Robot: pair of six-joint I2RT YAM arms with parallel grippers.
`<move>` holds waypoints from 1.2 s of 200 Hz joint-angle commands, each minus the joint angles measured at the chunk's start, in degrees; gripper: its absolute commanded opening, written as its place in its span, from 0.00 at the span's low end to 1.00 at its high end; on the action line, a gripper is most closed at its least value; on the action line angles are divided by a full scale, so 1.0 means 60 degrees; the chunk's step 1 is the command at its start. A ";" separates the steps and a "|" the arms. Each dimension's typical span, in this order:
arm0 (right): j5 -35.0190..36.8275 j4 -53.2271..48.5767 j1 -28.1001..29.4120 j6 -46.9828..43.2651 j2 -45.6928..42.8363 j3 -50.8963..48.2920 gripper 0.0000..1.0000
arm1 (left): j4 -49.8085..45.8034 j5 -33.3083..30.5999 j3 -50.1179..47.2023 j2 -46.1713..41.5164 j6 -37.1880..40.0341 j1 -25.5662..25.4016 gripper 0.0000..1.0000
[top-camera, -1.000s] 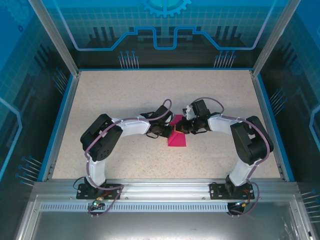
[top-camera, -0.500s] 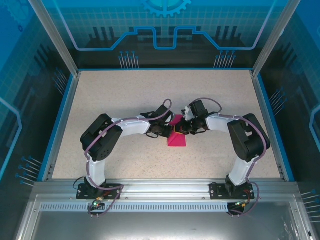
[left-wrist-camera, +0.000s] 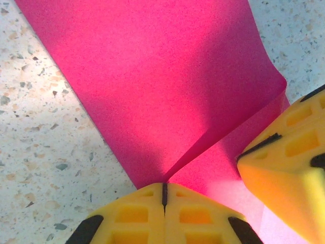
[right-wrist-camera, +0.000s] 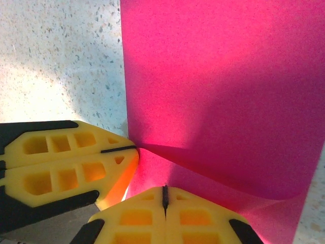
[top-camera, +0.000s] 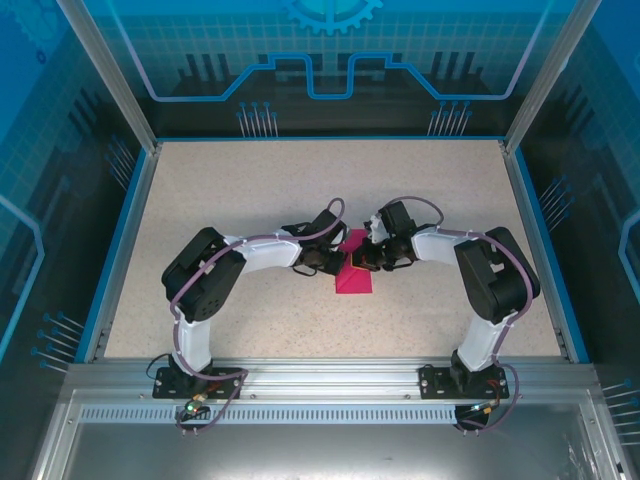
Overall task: Fold a paper plane with a square sheet of paper (fold left side to right side)
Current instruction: Fold the triangle a second time at the center of the table.
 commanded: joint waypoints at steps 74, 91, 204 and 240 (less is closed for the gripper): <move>0.0239 -0.0441 0.0137 -0.0296 0.0263 0.0197 0.05 | -0.0563 -0.0191 0.0374 0.0367 0.0256 0.0067 0.00; 0.0311 -0.0517 0.0143 -0.0325 0.0276 0.0195 0.05 | -0.0587 -0.0184 0.0380 0.0381 0.0268 0.0067 0.00; 0.0731 -0.1122 0.0128 -0.0428 0.0506 0.0208 0.05 | -0.0739 -0.0174 0.0478 0.0390 0.0272 0.0080 0.00; 0.0820 -0.1254 0.0106 -0.0443 0.0563 0.0183 0.05 | -0.0765 -0.0031 0.0542 -0.0022 0.0198 0.0072 0.11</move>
